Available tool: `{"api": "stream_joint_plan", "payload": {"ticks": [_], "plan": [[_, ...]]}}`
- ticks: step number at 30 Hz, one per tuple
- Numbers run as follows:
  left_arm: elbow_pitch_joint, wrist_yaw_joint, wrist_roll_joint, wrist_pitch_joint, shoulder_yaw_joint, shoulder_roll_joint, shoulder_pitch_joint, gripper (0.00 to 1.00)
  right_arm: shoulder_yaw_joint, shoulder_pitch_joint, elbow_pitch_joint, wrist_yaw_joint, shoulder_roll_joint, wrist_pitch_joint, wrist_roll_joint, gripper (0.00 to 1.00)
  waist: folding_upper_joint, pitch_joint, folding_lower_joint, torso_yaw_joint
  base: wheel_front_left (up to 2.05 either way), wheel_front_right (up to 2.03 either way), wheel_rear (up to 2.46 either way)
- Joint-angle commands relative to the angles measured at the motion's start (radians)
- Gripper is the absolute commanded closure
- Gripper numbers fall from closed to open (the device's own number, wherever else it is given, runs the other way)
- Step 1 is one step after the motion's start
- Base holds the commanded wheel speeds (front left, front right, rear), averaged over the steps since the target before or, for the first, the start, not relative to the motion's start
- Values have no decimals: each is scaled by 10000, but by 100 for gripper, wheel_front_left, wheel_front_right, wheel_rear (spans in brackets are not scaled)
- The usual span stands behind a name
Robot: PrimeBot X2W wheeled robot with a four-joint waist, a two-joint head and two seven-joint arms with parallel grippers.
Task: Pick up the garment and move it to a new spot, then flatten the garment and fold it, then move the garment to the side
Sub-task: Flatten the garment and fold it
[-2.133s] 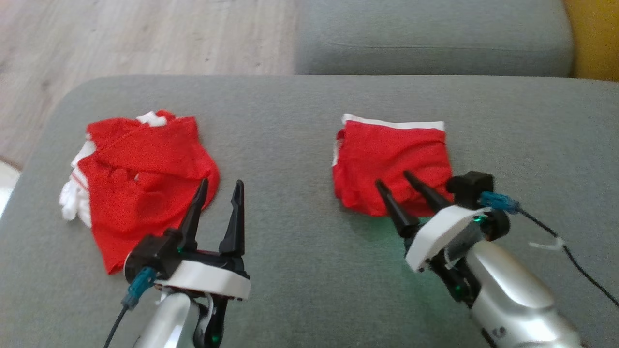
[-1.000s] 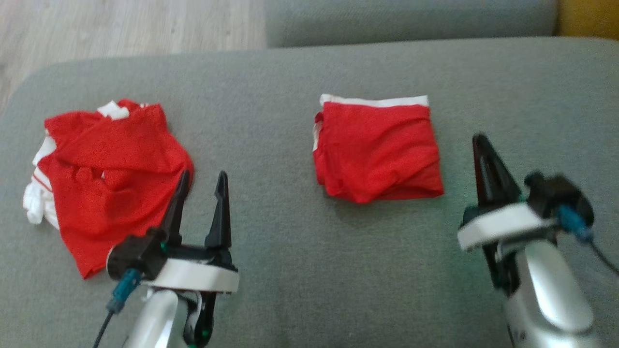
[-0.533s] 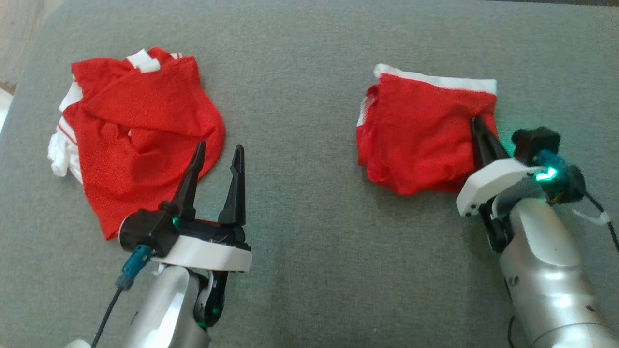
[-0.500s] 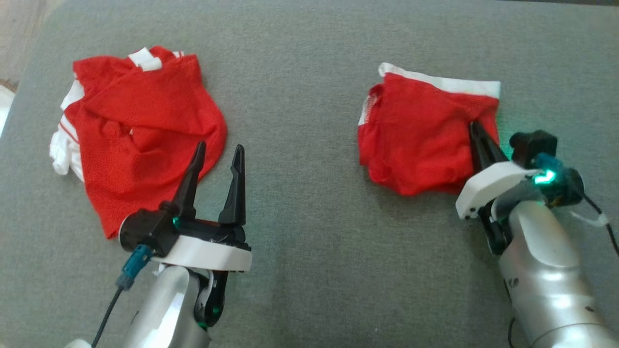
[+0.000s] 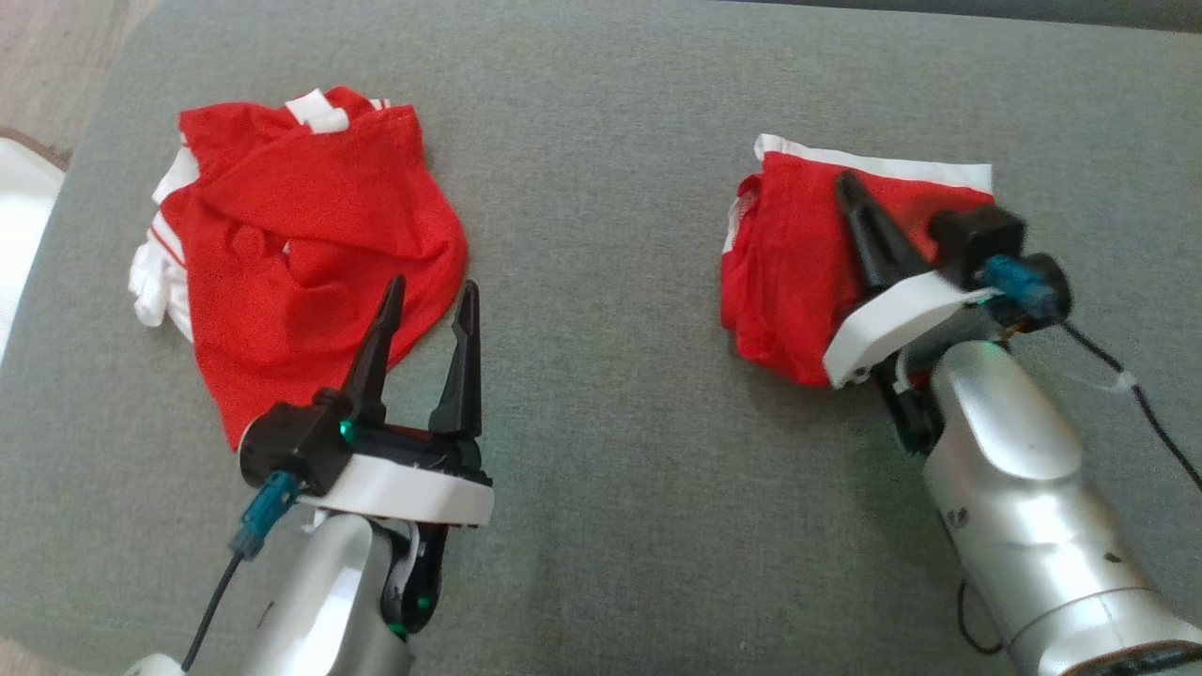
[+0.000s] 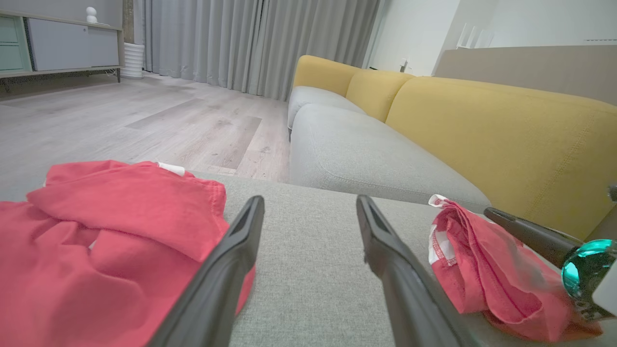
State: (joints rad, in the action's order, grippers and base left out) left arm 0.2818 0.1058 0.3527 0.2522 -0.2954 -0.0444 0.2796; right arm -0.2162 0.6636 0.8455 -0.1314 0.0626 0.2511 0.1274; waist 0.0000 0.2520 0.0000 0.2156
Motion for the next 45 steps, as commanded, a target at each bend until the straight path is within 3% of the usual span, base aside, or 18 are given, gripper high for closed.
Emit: {"api": "stream_joint_plan", "payload": {"ticks": [1,10,15,20,30,39,40,41,42,45], "plan": [[-314,-8,88,95,211,-59,294,0,-485,179,-151,7,-121,103,133,100,0,23,0,102,0,0,0],[-350,-119,310,95,-50,-59,356,0,-2136,393,1806,7,-123,-492,813,100,0,214,0,365,0,0,0],[-354,-177,268,95,65,-59,386,0,-2552,488,2006,7,-123,-282,1369,100,0,135,0,125,0,0,0],[-378,-142,61,95,358,-59,296,0,-2294,694,1676,7,-123,58,1660,100,0,-180,0,-356,0,0,0],[-497,-133,40,95,935,-59,-146,0,-124,-598,-1561,7,-74,104,740,100,0,-932,0,-1378,0,0,0],[-231,-108,-46,95,1164,-59,-714,0,784,-3130,-3735,7,-100,105,-78,100,0,-1644,0,-1915,0,0,0],[-214,-106,-43,95,1178,-59,-789,0,884,-3391,-3908,7,-105,105,-117,96,0,-1714,0,-1954,0,0,0],[-203,-99,51,95,1201,-59,-865,0,980,-3624,-4115,7,-110,106,-195,42,0,-1767,0,-1988,0,0,0],[-191,-94,164,95,1239,-59,-934,0,1083,-3849,-4317,7,-114,106,-277,0,0,-1818,0,-2017,0,0,0],[-147,-83,124,95,1298,-59,-1055,0,1131,-4270,-4605,7,-118,106,-51,0,0,-1925,0,-2059,0,0,0]]}}
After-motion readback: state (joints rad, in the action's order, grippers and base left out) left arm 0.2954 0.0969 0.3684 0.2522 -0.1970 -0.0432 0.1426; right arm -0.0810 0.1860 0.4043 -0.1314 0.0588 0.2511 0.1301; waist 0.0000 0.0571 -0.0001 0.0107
